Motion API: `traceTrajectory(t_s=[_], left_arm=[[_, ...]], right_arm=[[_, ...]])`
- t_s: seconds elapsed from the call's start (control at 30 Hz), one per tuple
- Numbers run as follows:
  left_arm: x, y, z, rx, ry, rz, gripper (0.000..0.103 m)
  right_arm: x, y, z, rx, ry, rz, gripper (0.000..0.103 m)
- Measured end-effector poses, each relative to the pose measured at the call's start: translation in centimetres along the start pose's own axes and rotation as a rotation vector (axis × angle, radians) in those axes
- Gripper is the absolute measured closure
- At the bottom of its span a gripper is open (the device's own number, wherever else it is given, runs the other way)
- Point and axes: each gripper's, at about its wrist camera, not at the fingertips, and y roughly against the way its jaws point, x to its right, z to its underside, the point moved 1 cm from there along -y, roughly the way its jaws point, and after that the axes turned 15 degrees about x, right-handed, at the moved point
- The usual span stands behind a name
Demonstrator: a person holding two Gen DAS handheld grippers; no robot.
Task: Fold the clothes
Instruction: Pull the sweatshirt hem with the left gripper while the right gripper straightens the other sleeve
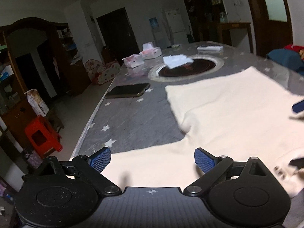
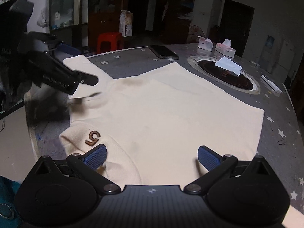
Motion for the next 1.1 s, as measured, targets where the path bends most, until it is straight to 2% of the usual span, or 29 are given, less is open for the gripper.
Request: traceTrajectory(t_s=[0.17,0.33,0.47,0.6,0.73,0.9,1.03,1.1], left_arm=[[2.3,1.0,-1.0,0.033,0.018,0.099,0.006],[5.7,1.1,-0.6,0.040,-0.013,0.180,0.006],[7.3,1.2,0.1,0.035,-0.033,0.220,0.006],[7.3,1.3,0.5,0.022,0.008,0.269,0.007],[6.5,0.8,1.2,-0.039,0.071,0.296,0.012],[5.3,0.9,1.6,-0.053,0.103,0.313,0.013],[4.9,0.9,1.6,-0.068,0.143,0.337,0.013],[4.6,1.2,1.2,-0.051,0.159,0.345,0.011]], right_arm=[[0.1,2.2,-0.3,0.041,-0.007,0.028,0.000],[-0.5,2.7,1.4,-0.008,0.015,0.052,0.000],[-0.5,4.2,1.4,0.017,0.006,0.068,0.000],[1.2,5.7,1.5,0.041,-0.092,0.099,0.000],[2.8,6.1,3.0,0.002,-0.196,0.115,0.000],[4.5,7.6,3.4,0.035,-0.308,0.137,0.000],[6.1,7.5,5.0,0.019,-0.402,0.154,0.000],[6.1,7.6,5.1,0.017,-0.403,0.150,0.000]])
